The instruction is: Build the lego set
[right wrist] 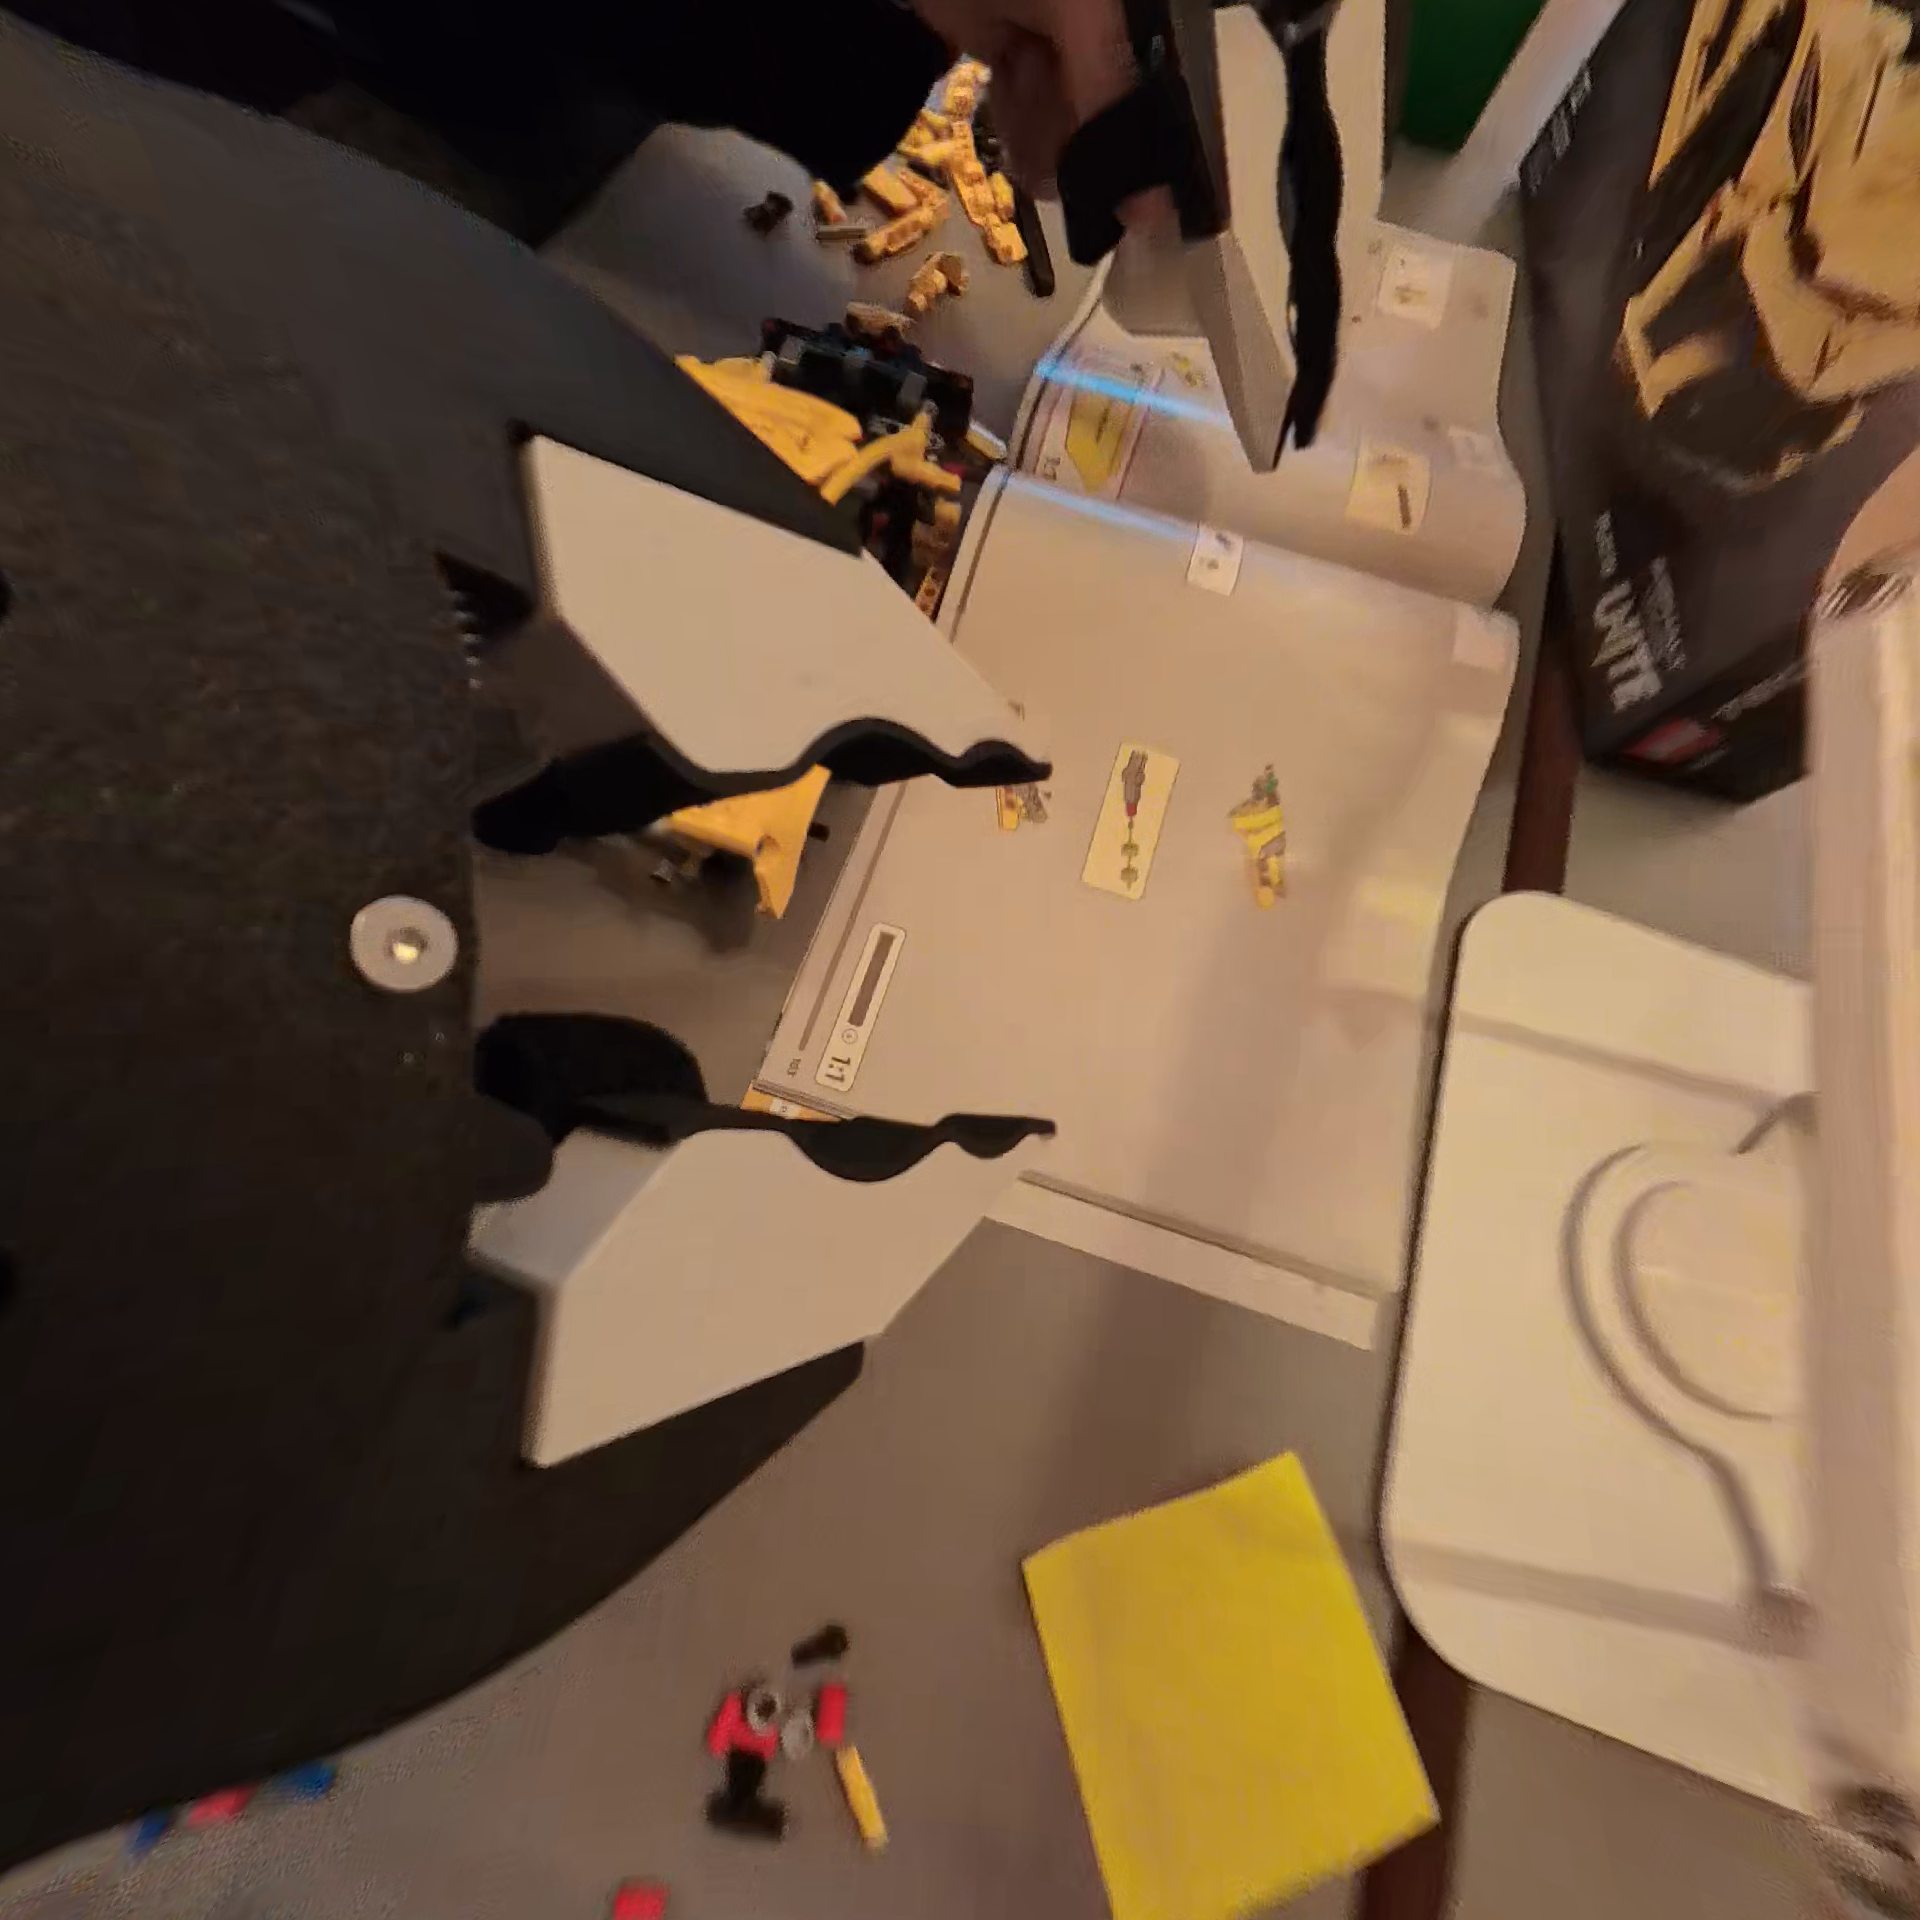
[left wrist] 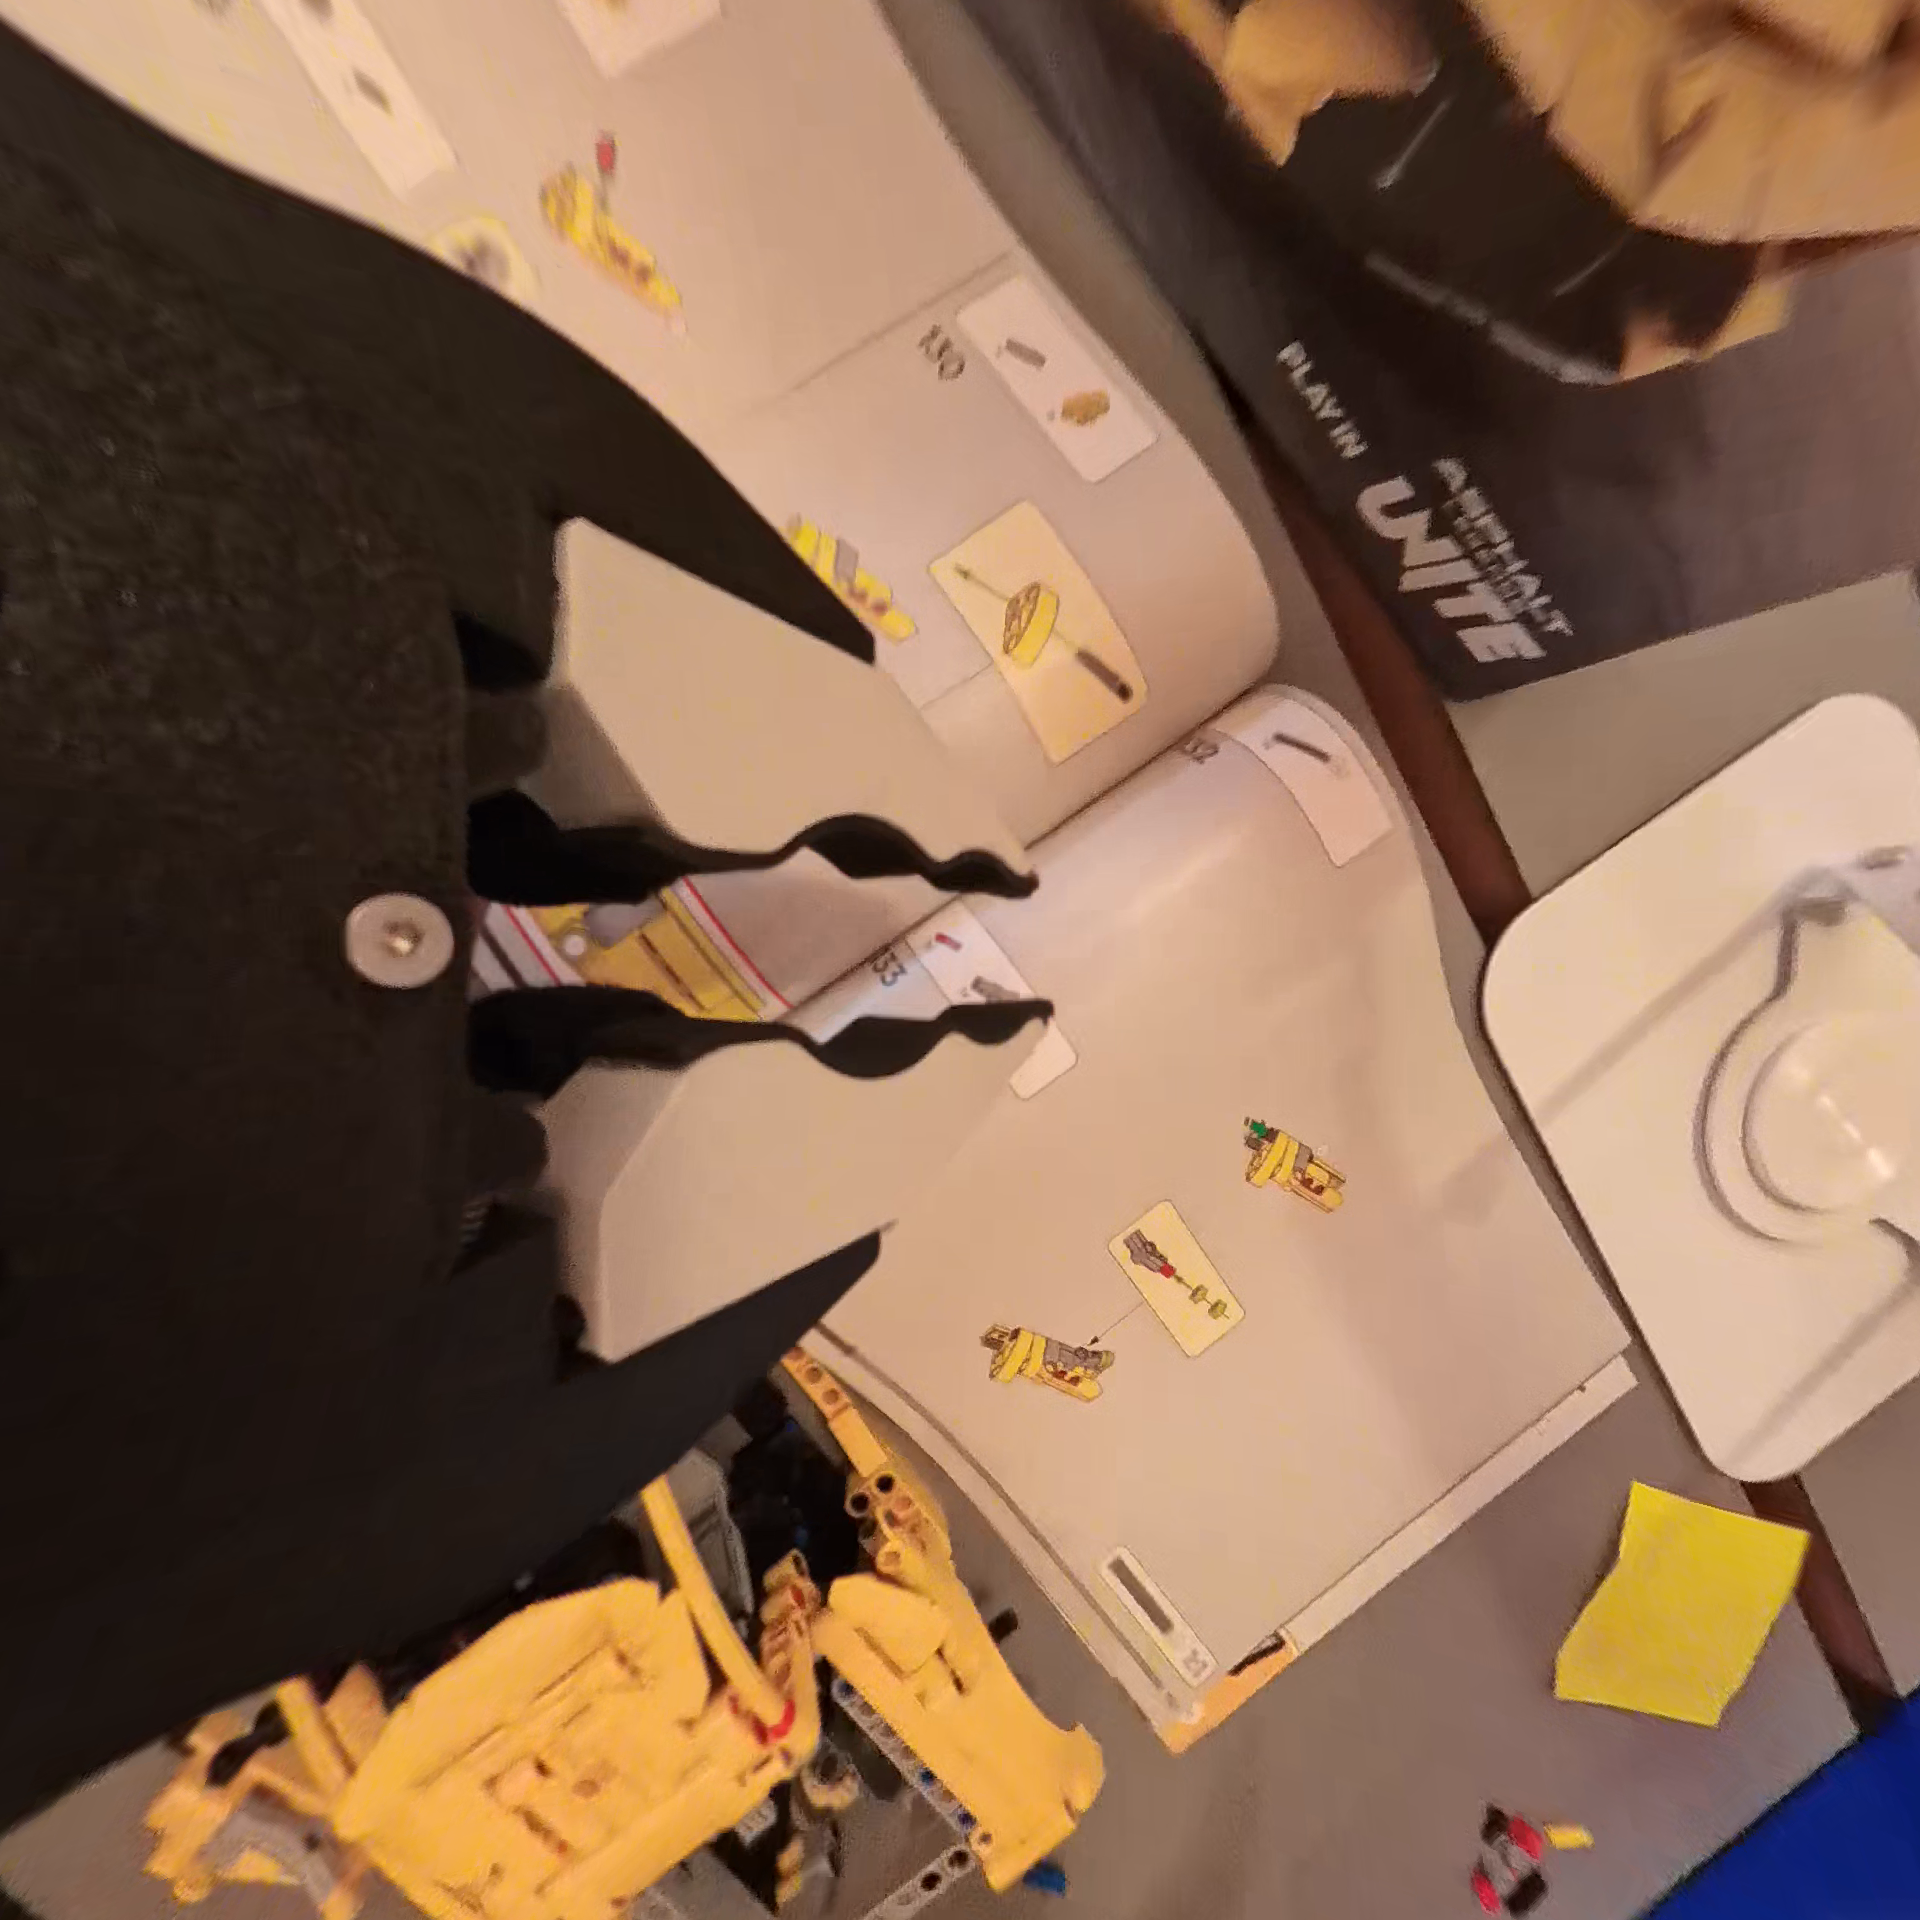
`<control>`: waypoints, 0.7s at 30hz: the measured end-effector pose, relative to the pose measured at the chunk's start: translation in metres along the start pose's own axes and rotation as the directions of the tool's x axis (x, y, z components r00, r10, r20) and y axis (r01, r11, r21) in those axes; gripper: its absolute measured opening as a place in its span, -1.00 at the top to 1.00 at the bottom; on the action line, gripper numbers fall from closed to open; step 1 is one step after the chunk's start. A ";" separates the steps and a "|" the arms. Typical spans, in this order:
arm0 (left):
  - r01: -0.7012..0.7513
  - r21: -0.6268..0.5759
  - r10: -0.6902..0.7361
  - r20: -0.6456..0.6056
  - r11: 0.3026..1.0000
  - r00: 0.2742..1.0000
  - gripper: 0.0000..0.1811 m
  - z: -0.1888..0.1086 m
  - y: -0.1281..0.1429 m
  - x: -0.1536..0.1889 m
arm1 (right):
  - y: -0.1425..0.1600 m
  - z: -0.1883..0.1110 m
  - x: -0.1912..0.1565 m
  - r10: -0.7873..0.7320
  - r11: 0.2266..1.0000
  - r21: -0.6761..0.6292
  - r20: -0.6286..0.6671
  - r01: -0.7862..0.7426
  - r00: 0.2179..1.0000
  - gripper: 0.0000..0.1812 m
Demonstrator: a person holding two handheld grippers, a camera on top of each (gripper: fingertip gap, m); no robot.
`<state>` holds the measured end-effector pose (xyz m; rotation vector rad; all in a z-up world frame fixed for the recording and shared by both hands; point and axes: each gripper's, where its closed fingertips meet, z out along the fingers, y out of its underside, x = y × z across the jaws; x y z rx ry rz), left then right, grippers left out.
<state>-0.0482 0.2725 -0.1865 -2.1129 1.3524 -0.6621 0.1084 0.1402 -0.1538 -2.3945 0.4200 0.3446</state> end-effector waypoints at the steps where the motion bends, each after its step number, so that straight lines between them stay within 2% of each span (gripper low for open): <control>1: 0.030 0.001 -0.030 -0.031 1.000 0.999 0.83 0.005 0.005 0.003 | 0.008 0.008 0.005 0.043 0.999 0.004 0.015 -0.043 0.999 0.30; 3: 0.039 -0.020 -0.041 -0.072 0.999 0.997 0.86 0.014 0.018 0.009 | 0.024 0.017 0.013 0.119 0.993 0.019 0.062 -0.121 0.991 0.32; 6: -0.036 -0.037 0.034 -0.051 0.999 0.998 0.92 0.021 0.024 0.012 | 0.045 0.022 0.021 0.195 0.980 -0.061 0.124 -0.189 0.973 0.34; 8: -0.067 -0.041 0.065 -0.052 0.997 0.997 0.96 0.025 0.025 0.016 | 0.052 0.023 0.025 0.206 0.976 -0.099 0.129 -0.194 0.970 0.42; 10: -0.082 -0.037 0.081 -0.048 0.996 0.996 0.95 0.029 0.027 0.018 | 0.065 0.024 0.032 0.199 0.971 -0.150 0.087 -0.184 0.976 0.41; 15: -0.095 -0.024 0.094 -0.043 0.995 0.995 0.96 0.032 0.028 0.019 | 0.083 0.019 0.035 0.205 0.957 -0.227 0.078 -0.183 0.976 0.42; 21: -0.088 -0.015 0.088 -0.045 0.996 0.995 0.96 0.033 0.029 0.019 | 0.087 0.021 0.029 0.234 0.950 -0.244 0.136 -0.197 0.963 0.43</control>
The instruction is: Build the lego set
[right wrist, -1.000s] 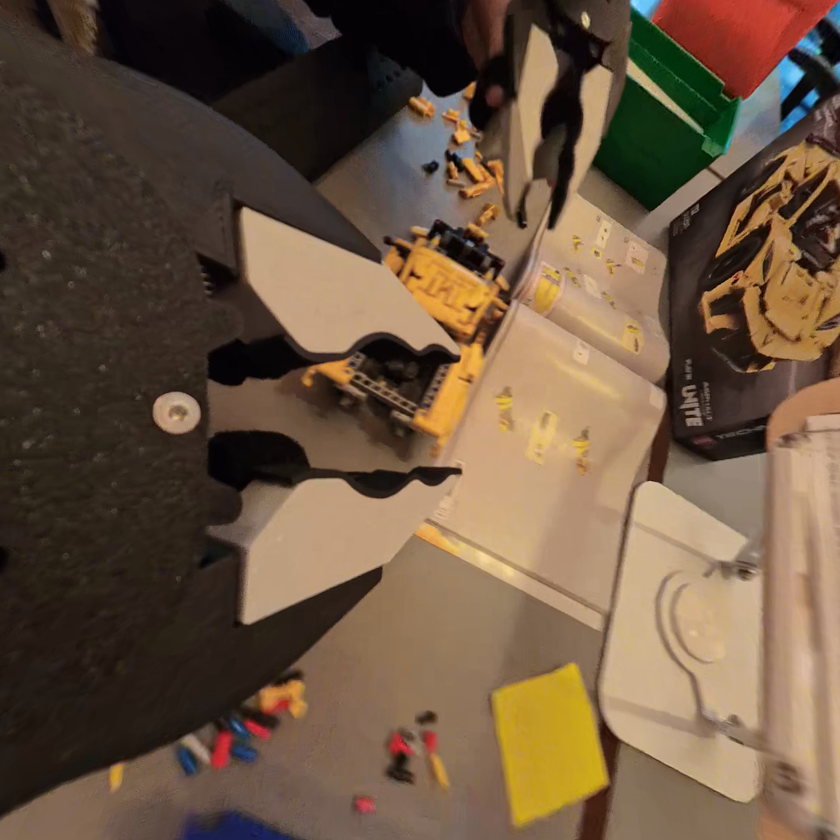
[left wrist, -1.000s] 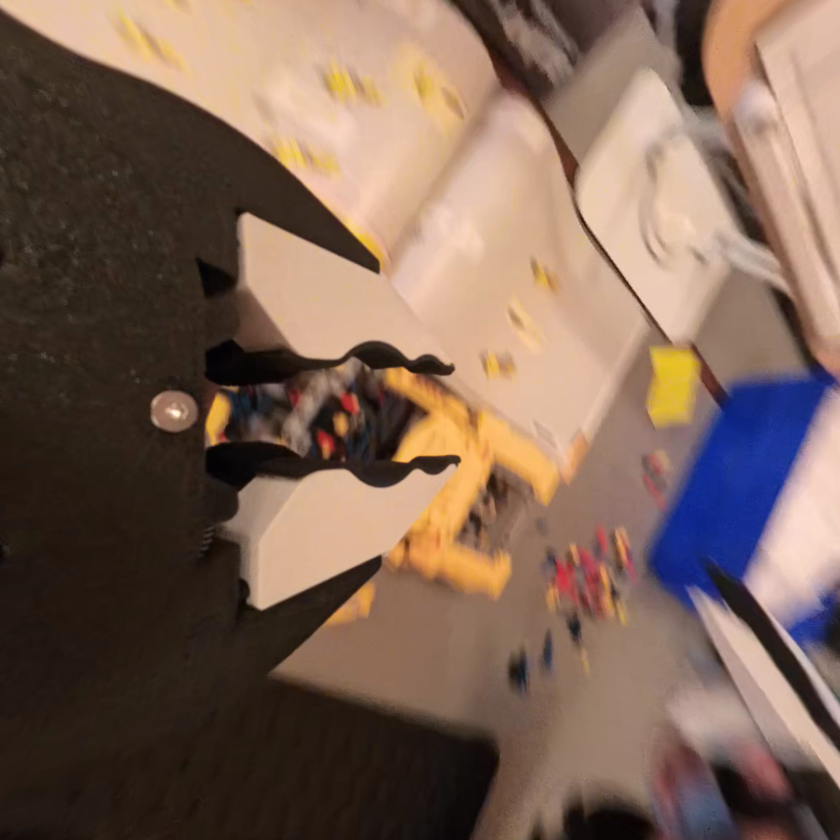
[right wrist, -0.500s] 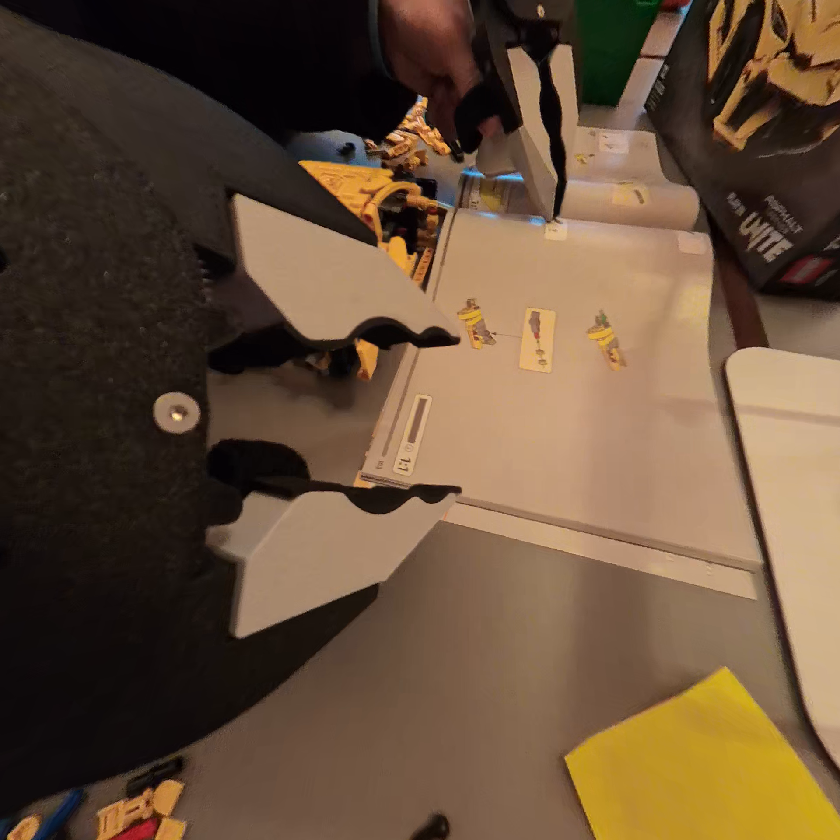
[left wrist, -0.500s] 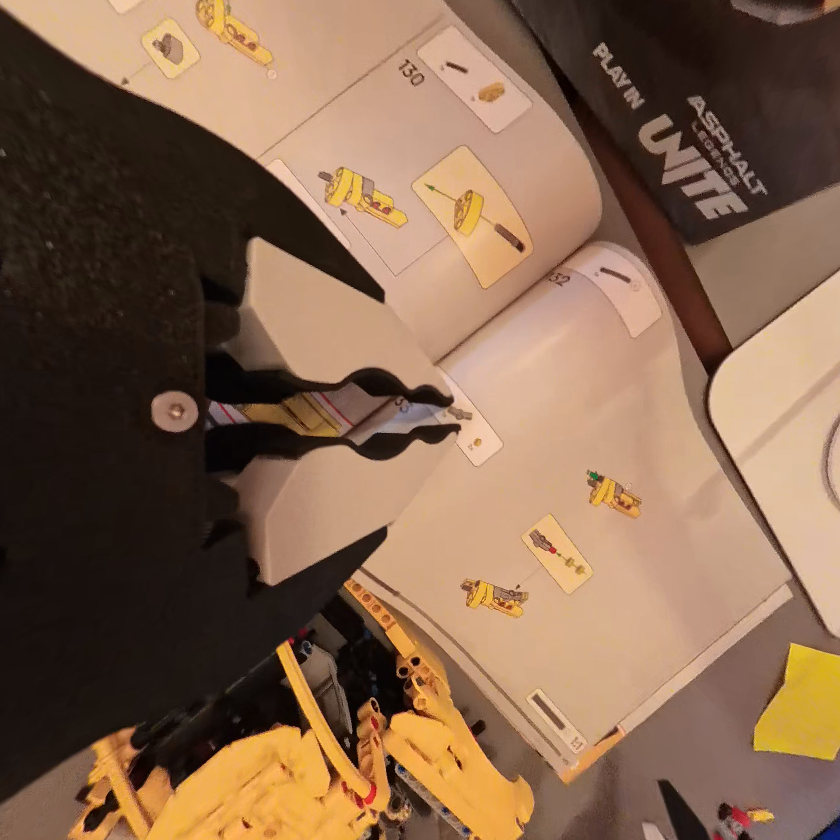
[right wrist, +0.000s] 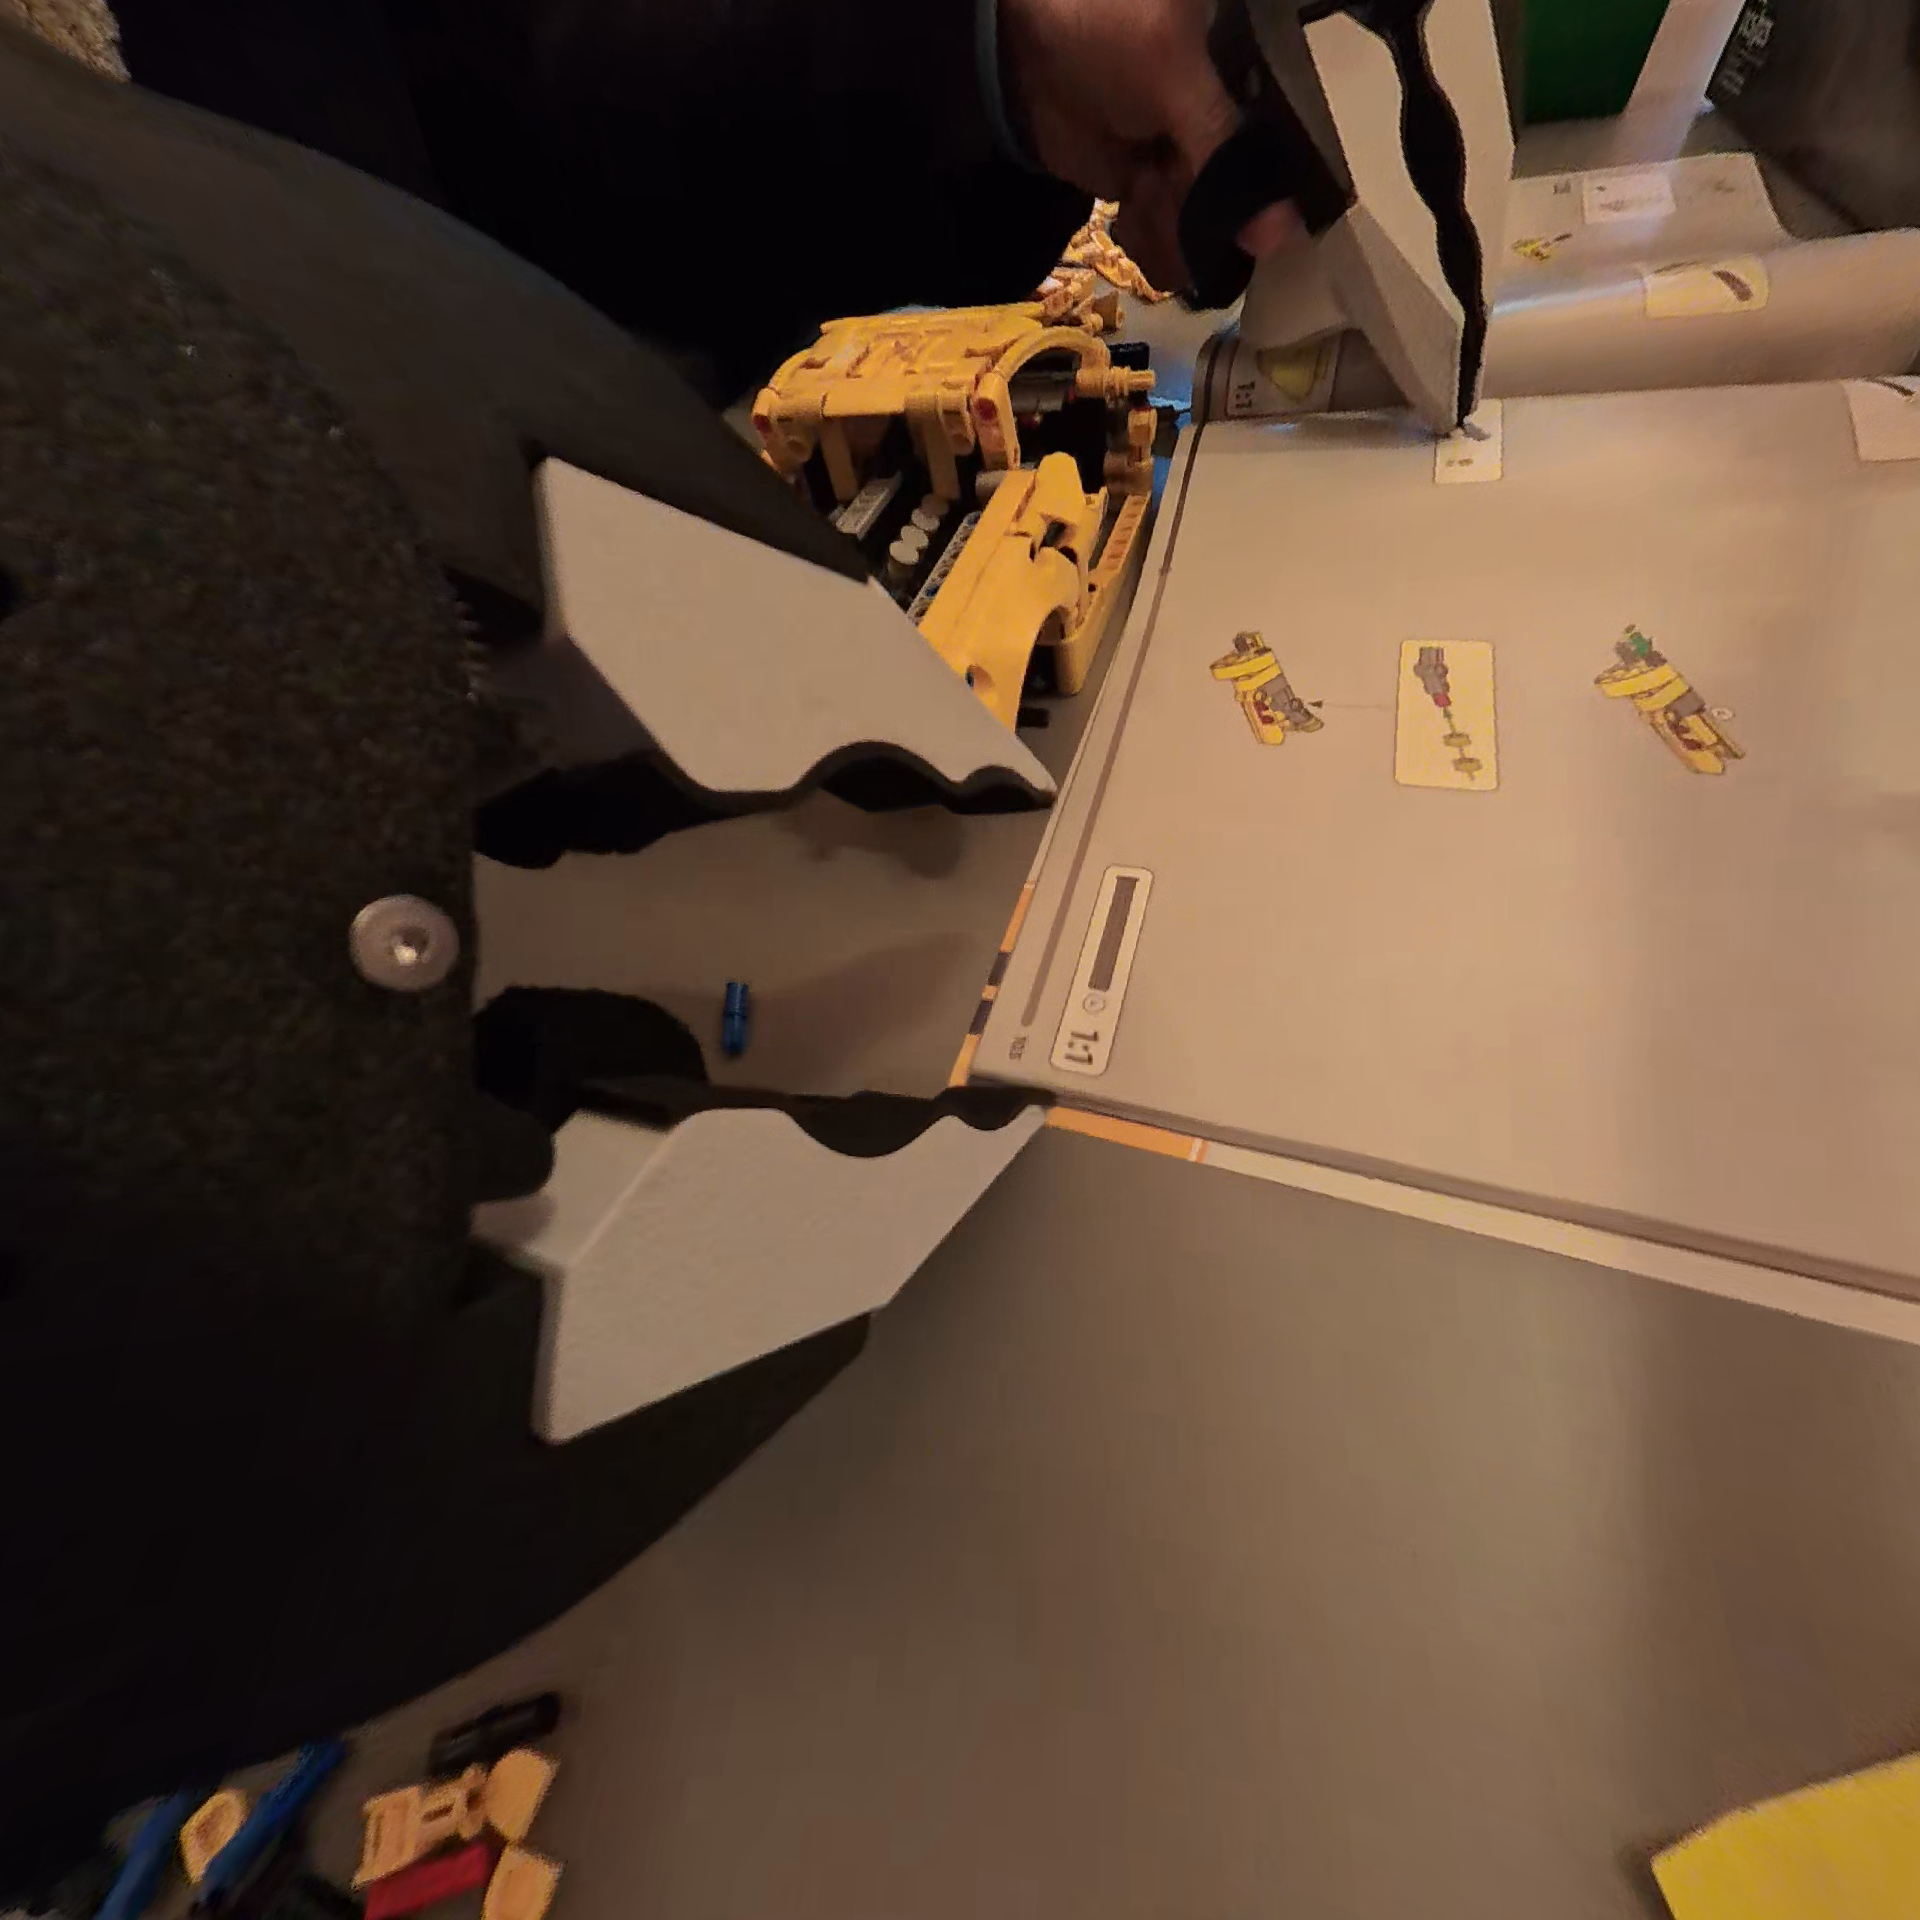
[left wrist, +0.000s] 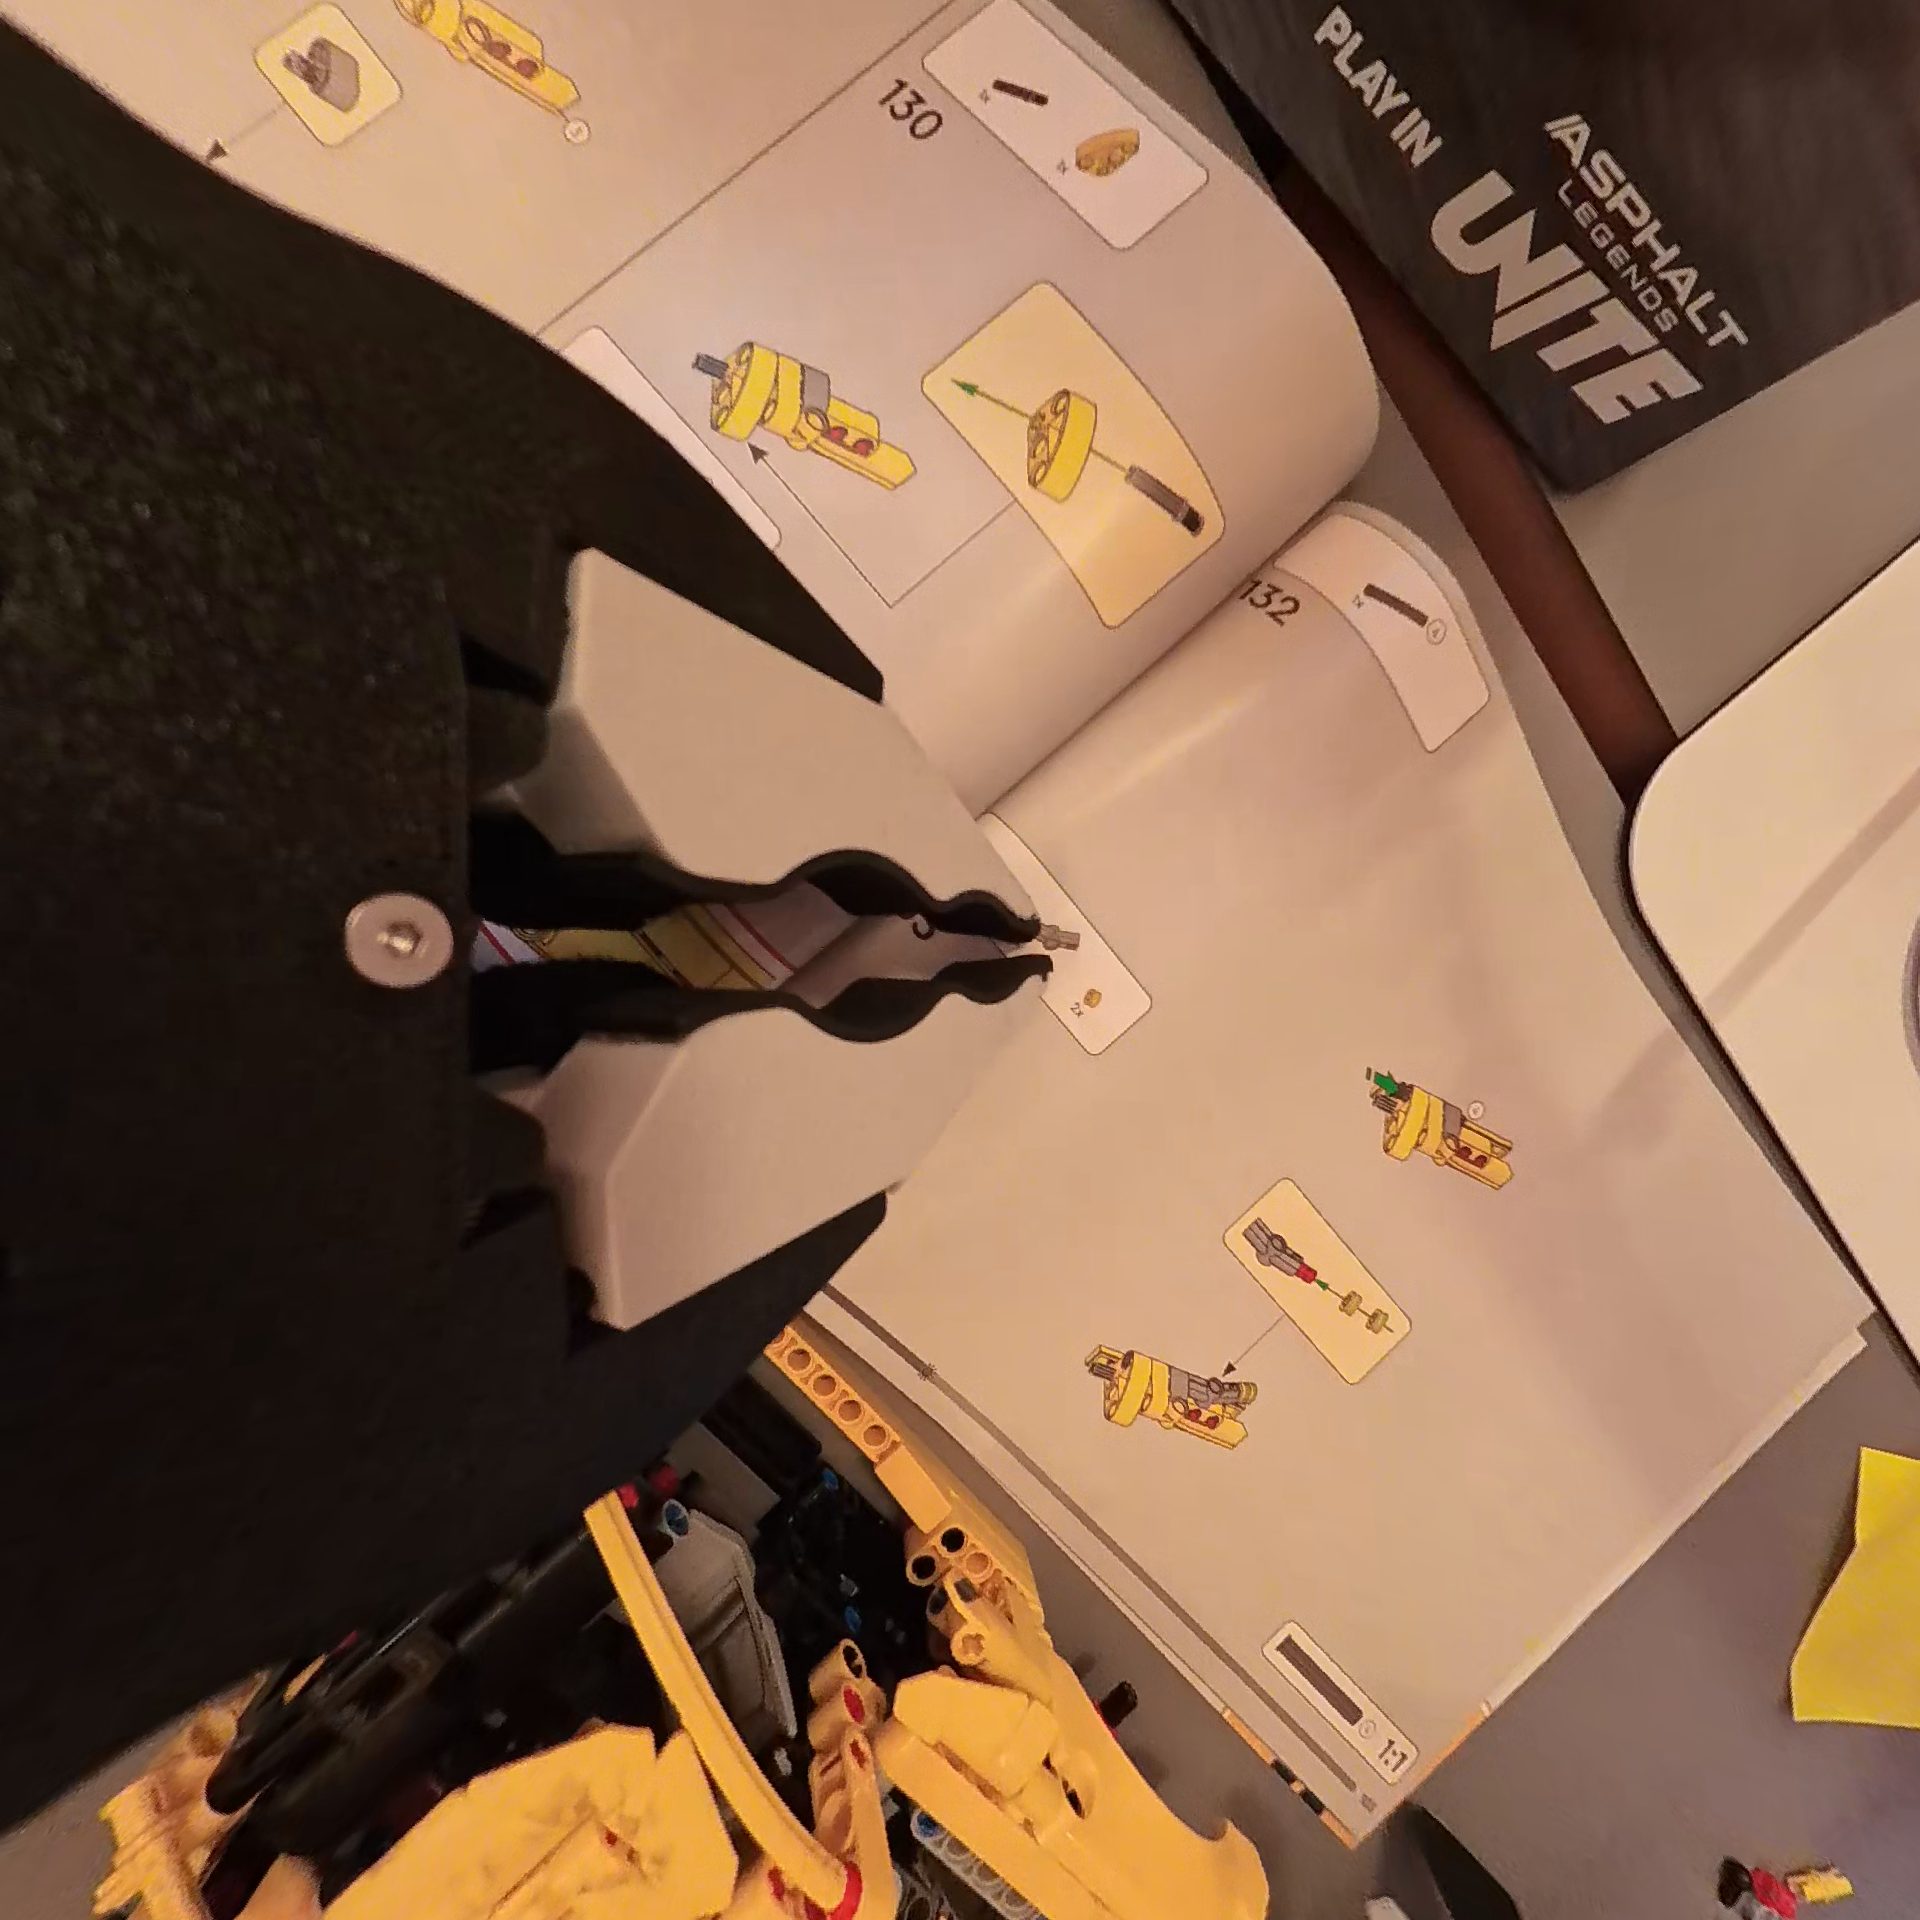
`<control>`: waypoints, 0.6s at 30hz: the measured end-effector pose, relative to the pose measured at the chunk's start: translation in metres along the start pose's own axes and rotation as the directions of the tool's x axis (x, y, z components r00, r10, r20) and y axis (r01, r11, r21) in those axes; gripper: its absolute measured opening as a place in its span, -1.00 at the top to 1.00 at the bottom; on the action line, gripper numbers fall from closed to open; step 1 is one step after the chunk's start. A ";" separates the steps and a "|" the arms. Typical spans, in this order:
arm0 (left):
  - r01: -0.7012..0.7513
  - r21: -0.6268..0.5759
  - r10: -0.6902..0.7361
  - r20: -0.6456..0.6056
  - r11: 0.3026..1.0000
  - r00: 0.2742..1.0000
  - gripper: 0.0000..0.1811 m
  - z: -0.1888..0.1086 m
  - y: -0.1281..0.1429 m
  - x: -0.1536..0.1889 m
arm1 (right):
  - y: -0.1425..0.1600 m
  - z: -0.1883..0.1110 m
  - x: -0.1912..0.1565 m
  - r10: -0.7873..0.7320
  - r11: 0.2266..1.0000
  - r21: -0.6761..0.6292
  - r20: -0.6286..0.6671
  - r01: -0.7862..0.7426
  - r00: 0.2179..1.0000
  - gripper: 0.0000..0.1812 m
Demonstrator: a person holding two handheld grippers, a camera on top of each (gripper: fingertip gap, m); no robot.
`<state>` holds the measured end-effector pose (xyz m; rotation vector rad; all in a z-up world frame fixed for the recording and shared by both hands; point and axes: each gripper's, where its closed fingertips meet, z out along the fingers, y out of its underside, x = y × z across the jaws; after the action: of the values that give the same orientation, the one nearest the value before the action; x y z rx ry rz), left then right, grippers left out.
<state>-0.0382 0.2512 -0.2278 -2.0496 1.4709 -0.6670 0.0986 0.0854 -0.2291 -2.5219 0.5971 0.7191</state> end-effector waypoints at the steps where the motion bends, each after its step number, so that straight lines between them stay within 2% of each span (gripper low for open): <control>1: 0.002 0.001 -0.002 0.000 1.000 1.000 0.97 0.000 0.000 0.000 | 0.001 0.002 -0.001 0.001 1.000 -0.008 0.006 -0.001 1.000 0.43; 8: 0.002 0.005 -0.002 -0.003 1.000 1.000 0.97 0.000 0.000 0.000 | 0.004 0.003 0.001 0.008 1.000 -0.021 0.004 -0.008 1.000 0.43; 14: -0.003 0.003 0.003 0.000 1.000 1.000 0.97 0.000 0.001 0.000 | 0.002 -0.003 -0.001 0.008 1.000 -0.005 0.016 -0.008 1.000 0.53; 18: 0.004 0.006 -0.004 -0.008 1.000 1.000 0.97 0.000 0.001 0.000 | -0.001 -0.010 -0.002 0.022 1.000 0.021 0.053 -0.023 0.998 0.71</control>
<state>-0.0386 0.2511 -0.2283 -2.0483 1.4683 -0.6813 0.1007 0.0815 -0.2201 -2.4725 0.6130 0.7807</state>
